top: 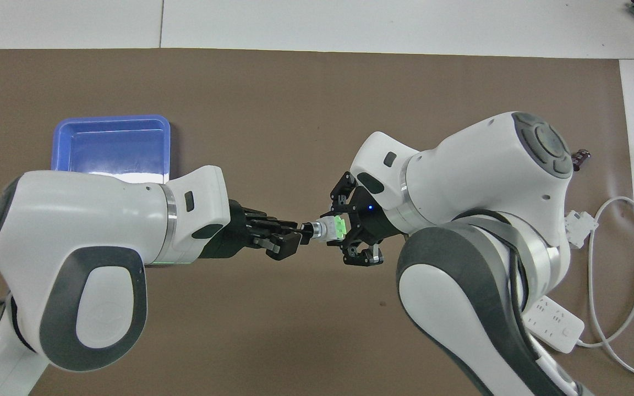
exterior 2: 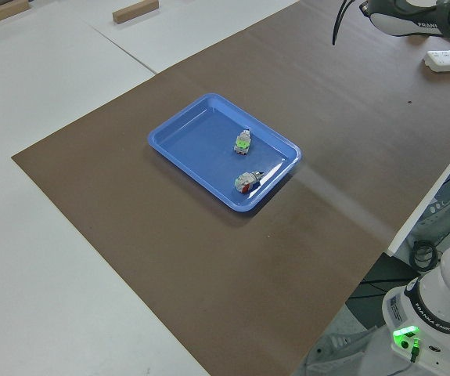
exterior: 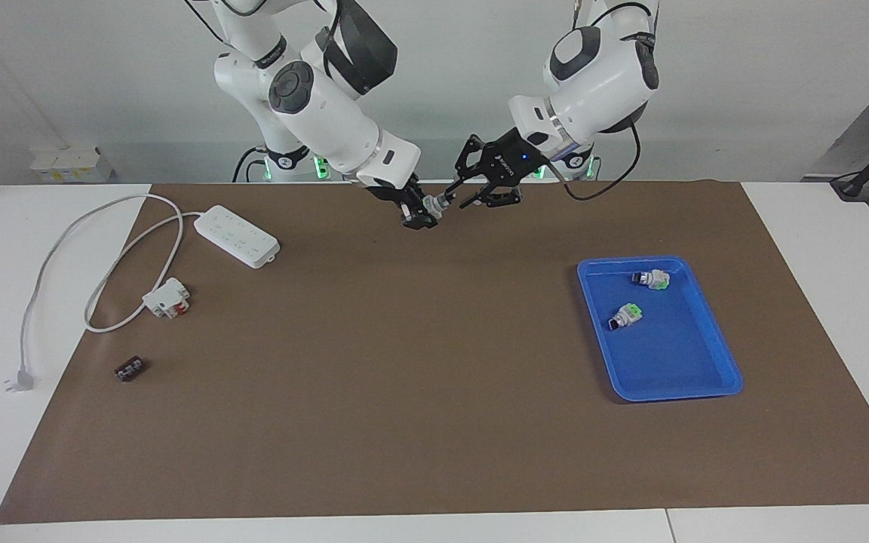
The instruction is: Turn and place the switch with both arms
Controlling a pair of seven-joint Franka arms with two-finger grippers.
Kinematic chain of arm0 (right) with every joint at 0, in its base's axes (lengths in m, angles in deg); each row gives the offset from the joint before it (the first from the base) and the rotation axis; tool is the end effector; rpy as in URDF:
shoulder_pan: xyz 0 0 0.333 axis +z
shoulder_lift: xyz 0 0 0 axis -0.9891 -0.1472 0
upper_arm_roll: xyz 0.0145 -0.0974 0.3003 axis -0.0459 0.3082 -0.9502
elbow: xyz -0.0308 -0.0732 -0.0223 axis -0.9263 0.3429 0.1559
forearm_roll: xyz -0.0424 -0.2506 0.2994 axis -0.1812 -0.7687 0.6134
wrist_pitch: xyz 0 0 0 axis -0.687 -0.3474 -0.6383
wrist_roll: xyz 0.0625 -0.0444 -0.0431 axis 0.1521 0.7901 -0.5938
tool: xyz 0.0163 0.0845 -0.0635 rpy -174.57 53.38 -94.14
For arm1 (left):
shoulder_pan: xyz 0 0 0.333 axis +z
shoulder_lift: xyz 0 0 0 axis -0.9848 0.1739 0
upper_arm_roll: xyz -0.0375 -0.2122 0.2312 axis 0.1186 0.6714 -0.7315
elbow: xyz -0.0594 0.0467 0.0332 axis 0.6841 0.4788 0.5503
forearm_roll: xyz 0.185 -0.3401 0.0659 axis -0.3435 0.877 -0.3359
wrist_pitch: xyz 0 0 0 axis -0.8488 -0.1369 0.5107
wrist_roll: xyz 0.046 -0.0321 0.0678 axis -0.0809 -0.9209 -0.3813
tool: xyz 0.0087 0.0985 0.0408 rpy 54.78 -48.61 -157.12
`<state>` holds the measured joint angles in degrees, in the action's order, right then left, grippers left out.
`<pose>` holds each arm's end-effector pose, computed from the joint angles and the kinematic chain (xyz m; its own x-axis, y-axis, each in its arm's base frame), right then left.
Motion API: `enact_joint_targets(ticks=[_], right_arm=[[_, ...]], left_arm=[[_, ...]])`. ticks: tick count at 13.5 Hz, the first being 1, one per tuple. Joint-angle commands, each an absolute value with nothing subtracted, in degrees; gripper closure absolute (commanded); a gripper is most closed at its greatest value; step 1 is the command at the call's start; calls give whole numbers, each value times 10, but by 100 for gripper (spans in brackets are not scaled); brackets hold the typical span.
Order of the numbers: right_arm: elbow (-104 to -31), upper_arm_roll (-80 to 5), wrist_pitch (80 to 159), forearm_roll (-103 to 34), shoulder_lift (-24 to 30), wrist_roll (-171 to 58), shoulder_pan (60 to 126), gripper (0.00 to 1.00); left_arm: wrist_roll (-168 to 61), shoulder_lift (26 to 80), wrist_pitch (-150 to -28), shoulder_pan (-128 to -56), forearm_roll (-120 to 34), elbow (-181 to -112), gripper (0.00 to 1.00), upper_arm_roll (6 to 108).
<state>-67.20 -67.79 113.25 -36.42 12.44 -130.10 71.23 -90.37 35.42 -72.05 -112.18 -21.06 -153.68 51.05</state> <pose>0.5183 0.2927 0.5131 -0.1177 0.8528 0.5089 0.9820 0.1762 -0.0681 0.4583 -0.2958 0.5417 0.8803 -0.3623 0.3064 -0.4725 -0.6107 0.6354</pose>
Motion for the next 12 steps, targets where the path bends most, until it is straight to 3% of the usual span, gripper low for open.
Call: enact_joint_targets(ticks=[1, 8, 10, 12], right_arm=[[-687, -680, 1142, -345, 141, -1299, 709, 100], [-685, -680, 1138, -345, 146, -1289, 710, 100], [-684, -680, 1137, -345, 147, -1289, 710, 100], [-684, -680, 1135, -345, 149, -1289, 710, 100]], left_arm=[[-899, 360, -732, -1130, -220, -1529, 68, 507], [-899, 366, -746, -1130, -222, -1521, 76, 507], [-899, 365, -743, -1130, -222, -1521, 84, 507], [-899, 365, -743, -1138, -223, -1522, 100, 507]])
